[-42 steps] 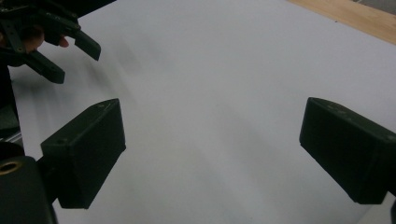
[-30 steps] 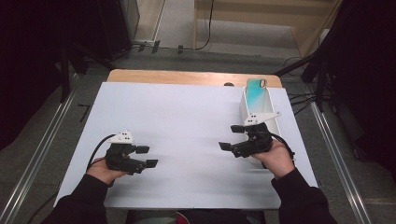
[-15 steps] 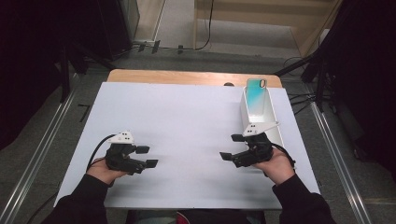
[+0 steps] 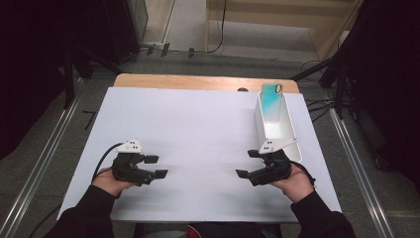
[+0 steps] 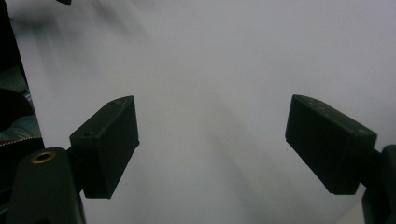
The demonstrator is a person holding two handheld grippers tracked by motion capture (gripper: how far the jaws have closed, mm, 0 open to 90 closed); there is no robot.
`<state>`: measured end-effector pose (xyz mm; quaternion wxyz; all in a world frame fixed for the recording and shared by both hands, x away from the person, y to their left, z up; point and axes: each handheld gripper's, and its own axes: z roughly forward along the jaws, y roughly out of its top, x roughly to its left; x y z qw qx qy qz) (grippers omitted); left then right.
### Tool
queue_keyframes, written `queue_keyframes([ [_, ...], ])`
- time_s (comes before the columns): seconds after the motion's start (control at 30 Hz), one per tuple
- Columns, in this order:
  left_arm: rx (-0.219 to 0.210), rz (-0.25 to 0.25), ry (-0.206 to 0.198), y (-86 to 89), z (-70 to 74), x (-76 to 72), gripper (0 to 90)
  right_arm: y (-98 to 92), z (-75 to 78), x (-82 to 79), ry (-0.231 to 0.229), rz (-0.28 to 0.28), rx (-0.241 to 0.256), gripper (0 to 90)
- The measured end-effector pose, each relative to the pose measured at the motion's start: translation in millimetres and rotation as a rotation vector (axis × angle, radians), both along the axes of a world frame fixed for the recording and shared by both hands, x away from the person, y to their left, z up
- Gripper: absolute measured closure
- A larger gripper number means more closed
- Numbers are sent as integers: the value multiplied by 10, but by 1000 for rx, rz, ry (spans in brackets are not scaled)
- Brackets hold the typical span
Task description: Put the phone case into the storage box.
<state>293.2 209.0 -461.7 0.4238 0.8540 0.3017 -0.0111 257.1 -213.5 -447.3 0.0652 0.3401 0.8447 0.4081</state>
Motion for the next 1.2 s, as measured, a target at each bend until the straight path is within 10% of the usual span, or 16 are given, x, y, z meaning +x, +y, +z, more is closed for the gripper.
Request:
queue_keyframes([
  [1.2, 2, -10, 0, -11, 7, -43, 289, -200, -194, -347, 20, 16, -19, 160],
])
